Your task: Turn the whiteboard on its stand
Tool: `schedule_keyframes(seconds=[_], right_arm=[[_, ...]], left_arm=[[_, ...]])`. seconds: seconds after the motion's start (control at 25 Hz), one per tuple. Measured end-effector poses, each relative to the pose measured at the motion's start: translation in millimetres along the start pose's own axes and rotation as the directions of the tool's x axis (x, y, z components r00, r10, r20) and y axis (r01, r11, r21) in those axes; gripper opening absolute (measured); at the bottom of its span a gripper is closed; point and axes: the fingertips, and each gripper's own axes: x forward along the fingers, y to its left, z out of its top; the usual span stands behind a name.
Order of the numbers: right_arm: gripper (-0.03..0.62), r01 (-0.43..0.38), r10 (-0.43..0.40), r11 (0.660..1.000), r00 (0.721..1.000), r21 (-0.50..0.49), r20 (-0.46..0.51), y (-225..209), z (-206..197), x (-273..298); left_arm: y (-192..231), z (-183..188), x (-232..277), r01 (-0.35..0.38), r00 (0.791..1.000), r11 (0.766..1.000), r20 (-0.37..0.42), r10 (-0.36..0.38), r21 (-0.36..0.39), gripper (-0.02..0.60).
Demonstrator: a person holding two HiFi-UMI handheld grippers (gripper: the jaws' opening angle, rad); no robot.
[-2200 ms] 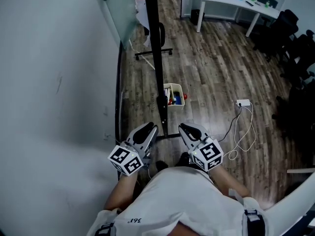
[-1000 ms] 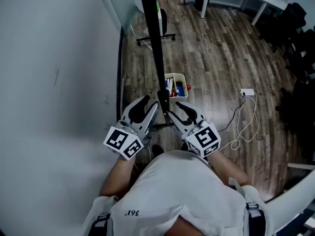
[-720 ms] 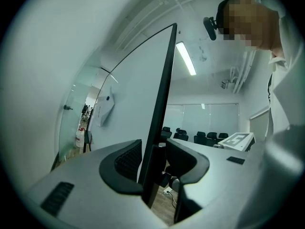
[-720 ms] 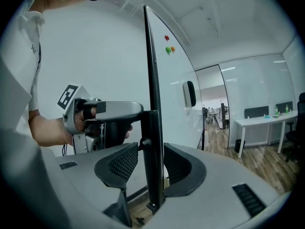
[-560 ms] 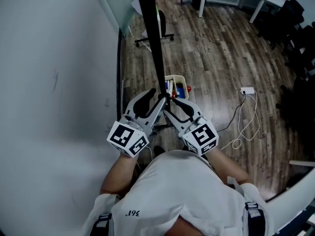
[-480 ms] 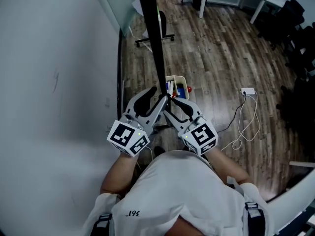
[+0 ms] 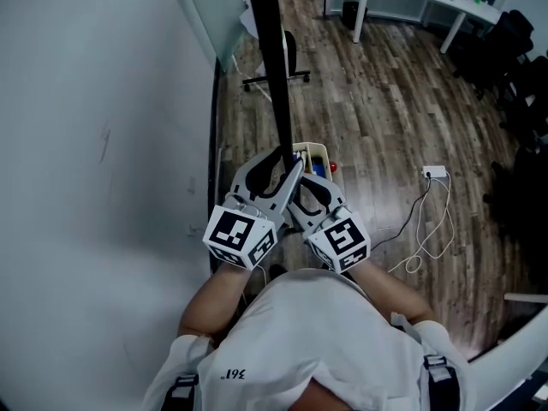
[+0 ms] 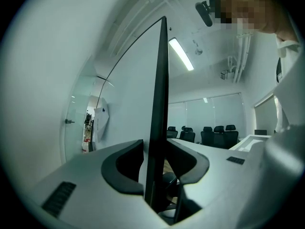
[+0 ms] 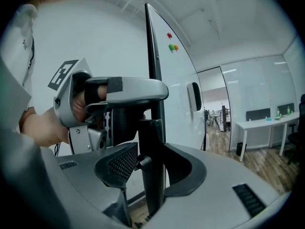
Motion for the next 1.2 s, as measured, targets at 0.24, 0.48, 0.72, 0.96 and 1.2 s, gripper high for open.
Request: schedule_keyframes(seconds=[0.24,0.48,0.72,0.96,1.2], right_arm=[[0.173,0.013,-0.013,1.000,1.000,0.003,-0.006,0,-1,-1],[0.178,0.018,-0.018,1.000,1.000,0.015,-0.009,-12,0,12],[0.178,0.016,-0.016,1.000,1.000,0.020,-0.003,-31,5,23],[0.178,0.019,-0.019,1.000,1.000,0.022,-0.001,-46,4,38],[0.178,0.018,-0.018,1.000,1.000,0.023,-0.004,-60,12,49]], left_arm=[[0,-1,1,-0.033,0.999,0.999,0.004,0.033,0.020,0.147],[14,-2,12,-0.030,0.999,0.999,0.017,0.030,0.011,0.146],[25,-1,29,-0.026,0.999,0.999,0.040,0.027,-0.029,0.146],[41,-4,44,-0.020,0.998,0.997,0.053,0.024,-0.078,0.146],[52,1,59,-0.012,0.999,0.997,0.052,0.016,-0.072,0.146]])
